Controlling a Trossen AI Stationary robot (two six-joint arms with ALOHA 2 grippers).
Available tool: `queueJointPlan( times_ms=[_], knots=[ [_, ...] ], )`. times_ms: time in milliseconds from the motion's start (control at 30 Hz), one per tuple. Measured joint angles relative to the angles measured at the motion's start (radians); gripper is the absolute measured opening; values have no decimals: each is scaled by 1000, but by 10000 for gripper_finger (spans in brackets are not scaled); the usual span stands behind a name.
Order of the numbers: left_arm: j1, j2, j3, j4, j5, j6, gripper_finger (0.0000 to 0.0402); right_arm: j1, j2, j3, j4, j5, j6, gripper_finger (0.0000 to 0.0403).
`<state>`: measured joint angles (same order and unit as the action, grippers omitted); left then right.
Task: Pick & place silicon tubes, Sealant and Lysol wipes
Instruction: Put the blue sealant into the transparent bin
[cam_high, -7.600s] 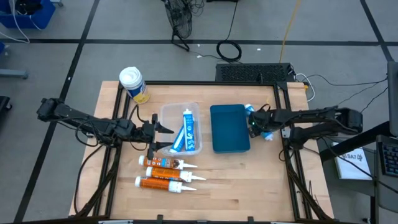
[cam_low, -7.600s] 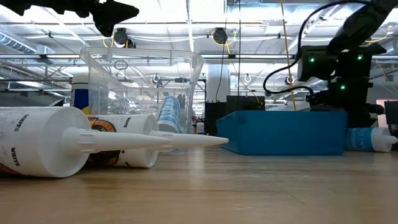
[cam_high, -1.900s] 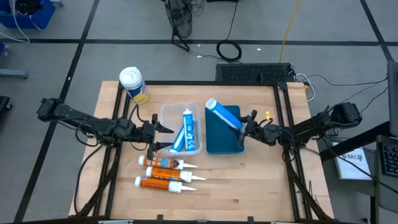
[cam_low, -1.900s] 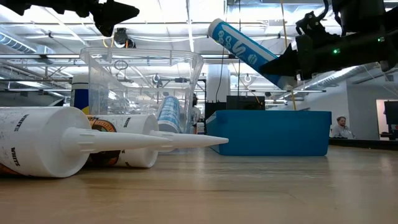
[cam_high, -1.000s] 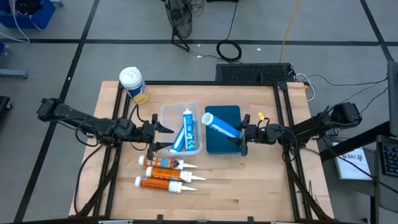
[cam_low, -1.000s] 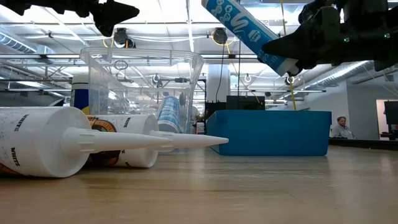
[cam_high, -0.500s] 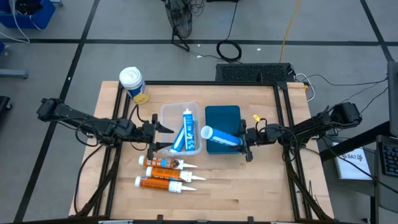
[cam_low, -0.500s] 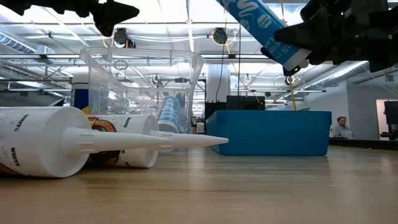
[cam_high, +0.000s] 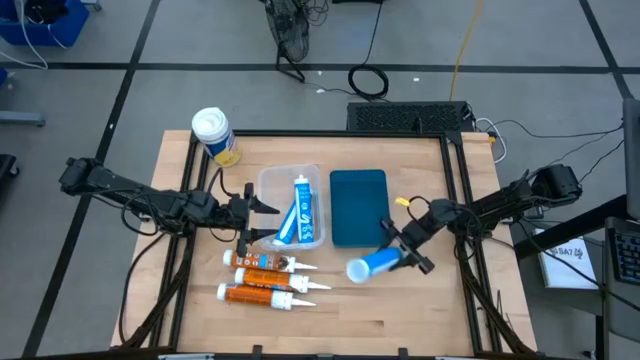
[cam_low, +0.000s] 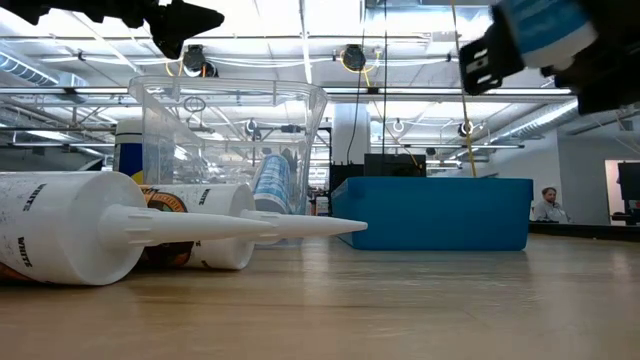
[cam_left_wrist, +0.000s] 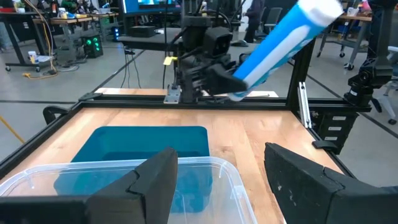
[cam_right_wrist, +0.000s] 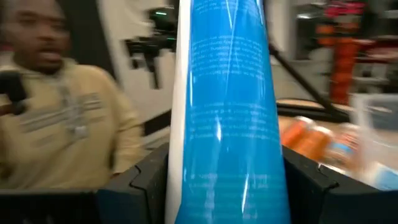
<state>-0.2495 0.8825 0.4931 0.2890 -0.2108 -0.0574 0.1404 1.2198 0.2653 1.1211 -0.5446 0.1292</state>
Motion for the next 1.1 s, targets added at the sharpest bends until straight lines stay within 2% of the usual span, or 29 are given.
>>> queueJointPlan(
  times_ms=[100,267,600,900,1100],
  knots=[
    [0,0,0,0,0,0,241,12,0,0,19,-82,-13,204],
    [0,0,0,0,0,0,241,21,0,0,24,-74,-19,204],
    [0,0,0,0,0,0,241,20,0,0,7,194,-17,205],
    [0,0,0,0,0,0,241,20,0,0,4,550,-19,204],
    [0,0,0,0,0,0,241,20,0,0,5,648,-18,204]
  ],
)
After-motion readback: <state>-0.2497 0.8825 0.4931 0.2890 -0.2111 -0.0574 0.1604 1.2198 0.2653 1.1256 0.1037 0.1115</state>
